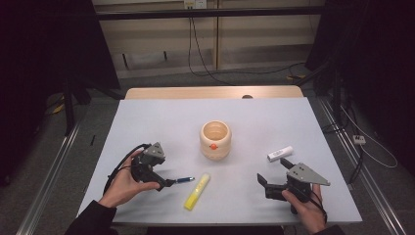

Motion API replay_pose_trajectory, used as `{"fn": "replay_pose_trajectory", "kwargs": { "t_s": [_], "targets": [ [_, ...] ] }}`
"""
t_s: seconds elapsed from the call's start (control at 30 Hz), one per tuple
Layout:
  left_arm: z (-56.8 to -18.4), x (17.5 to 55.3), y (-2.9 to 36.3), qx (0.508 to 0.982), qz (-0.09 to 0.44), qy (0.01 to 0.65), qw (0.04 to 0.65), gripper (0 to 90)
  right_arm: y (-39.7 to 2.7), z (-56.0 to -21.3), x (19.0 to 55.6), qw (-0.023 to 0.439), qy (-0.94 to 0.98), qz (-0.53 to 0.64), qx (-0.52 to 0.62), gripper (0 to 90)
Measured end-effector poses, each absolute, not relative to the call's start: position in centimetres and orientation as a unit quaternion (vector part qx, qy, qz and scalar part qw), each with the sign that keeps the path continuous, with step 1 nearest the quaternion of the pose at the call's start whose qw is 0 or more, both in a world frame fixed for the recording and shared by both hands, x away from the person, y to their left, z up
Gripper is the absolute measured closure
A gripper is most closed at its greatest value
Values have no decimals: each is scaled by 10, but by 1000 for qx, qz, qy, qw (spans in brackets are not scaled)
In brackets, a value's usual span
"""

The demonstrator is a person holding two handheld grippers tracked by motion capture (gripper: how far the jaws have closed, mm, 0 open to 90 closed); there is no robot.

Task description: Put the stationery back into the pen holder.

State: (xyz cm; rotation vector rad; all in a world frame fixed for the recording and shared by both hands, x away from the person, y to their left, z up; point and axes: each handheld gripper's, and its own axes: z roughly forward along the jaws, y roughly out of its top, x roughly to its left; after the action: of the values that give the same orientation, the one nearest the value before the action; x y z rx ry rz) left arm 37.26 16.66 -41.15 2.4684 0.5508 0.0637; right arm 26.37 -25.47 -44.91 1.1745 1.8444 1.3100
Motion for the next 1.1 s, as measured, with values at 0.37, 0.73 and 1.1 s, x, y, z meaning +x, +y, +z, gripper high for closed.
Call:
{"fn": "replay_pose_trajectory", "kwargs": {
  "t_s": [0.37, 0.73, 1.1],
  "targets": [
    [-421, 371, 149, 942, 22, 189, 276, 175, -255, -449, 264, 292, 693, 491, 441, 33],
    [-416, 374, 124, 960, 27, 127, 248, 330, -255, -449, 264, 292, 693, 491, 440, 33],
    [-418, 383, 112, 968, 4, 103, 229, 507, -255, -449, 264, 291, 693, 491, 441, 33]
  ]
}}
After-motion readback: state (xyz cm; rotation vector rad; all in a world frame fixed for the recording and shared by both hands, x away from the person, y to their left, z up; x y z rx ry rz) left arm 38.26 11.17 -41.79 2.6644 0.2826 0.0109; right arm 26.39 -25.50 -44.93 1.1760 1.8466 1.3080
